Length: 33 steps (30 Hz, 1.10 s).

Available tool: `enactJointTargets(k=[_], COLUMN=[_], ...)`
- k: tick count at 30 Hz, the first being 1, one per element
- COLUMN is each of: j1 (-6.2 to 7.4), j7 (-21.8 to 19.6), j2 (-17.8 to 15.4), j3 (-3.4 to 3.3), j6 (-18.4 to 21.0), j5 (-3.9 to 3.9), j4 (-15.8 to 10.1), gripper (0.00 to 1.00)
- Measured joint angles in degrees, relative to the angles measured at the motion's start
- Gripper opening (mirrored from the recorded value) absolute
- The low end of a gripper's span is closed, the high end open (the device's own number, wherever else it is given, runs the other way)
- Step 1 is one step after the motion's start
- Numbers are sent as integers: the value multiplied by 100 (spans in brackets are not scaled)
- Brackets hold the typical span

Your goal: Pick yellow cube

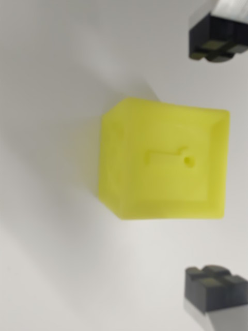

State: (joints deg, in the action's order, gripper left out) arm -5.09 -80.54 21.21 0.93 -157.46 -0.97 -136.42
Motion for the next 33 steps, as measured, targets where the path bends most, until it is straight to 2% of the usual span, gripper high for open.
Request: enactJointTargets(k=[5, 21, 26, 27, 33], j1=[-7, -17, -23, -24, -25], j7=[-7, -43, -50, -51, -49], j2=[77, 698, 778, 779, 679], j3=[2, 2, 2, 3, 5], j6=[-68, -545, -604, -606, -537], j5=[-4, -51, -62, -64, -62], j4=[9, 159, 183, 184, 152], gripper=[100, 100, 100, 0, 0])
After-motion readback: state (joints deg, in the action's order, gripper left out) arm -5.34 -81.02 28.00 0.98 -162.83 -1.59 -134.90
